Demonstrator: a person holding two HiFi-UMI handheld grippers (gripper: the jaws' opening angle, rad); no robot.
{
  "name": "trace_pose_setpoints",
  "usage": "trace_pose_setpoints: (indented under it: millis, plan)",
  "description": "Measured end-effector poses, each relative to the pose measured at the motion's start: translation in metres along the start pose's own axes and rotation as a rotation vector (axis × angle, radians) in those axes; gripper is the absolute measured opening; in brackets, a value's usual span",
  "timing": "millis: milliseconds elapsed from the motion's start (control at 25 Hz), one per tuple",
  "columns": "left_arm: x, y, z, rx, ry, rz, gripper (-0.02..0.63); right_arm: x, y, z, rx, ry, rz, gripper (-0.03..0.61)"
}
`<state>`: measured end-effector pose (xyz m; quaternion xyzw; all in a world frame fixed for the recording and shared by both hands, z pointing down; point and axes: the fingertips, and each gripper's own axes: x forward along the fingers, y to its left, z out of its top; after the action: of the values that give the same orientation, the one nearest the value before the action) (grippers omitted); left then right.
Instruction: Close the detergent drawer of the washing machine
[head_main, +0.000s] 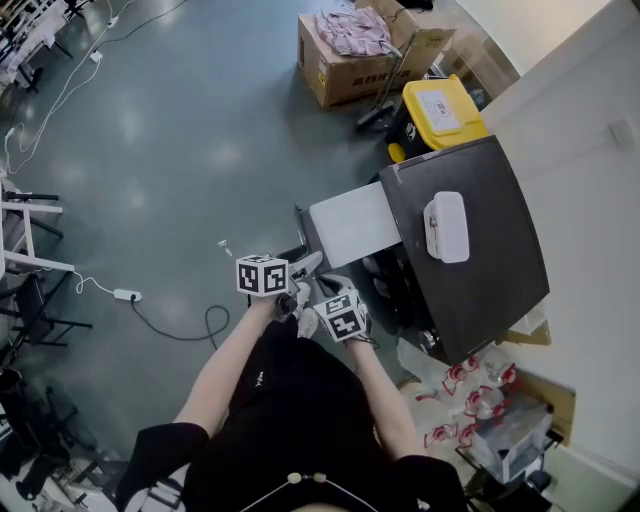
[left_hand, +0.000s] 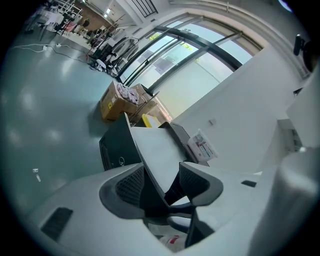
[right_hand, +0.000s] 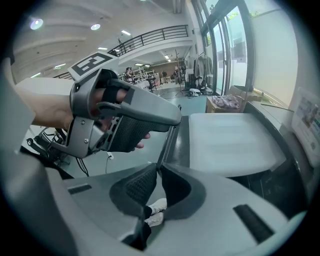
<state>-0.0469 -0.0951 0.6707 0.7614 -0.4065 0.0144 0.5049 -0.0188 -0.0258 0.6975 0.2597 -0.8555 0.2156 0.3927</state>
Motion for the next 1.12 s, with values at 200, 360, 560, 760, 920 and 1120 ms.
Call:
trace_pose_setpoints:
  millis: [200, 360, 560, 760, 920, 1120]
  plan:
    - [-0.003, -0.005, 0.005, 0.005, 0.006, -0.015, 0.209, -0.009, 0.0, 0.008, 0.018, -0.027, -0.009, 0.037]
    - [-0.004, -0.007, 0.011, 0.001, 0.009, -0.023, 0.209, -0.015, -0.001, 0.016, 0.026, -0.053, -0.017, 0.035]
    - [-0.002, -0.011, 0.011, 0.019, 0.024, -0.028, 0.209, -0.019, -0.002, 0.016, 0.041, -0.066, -0.032, 0.034]
    - [-0.002, -0.007, 0.013, 0.018, 0.033, -0.008, 0.209, -0.02, -0.003, 0.017, 0.047, -0.07, -0.049, 0.032]
    - [0.002, -0.011, 0.013, 0.03, 0.042, -0.022, 0.209, -0.022, -0.006, 0.017, 0.056, -0.073, -0.058, 0.032]
    - [0.009, -0.017, 0.013, 0.025, 0.049, -0.038, 0.209, -0.026, -0.015, 0.014, 0.069, -0.071, -0.073, 0.031]
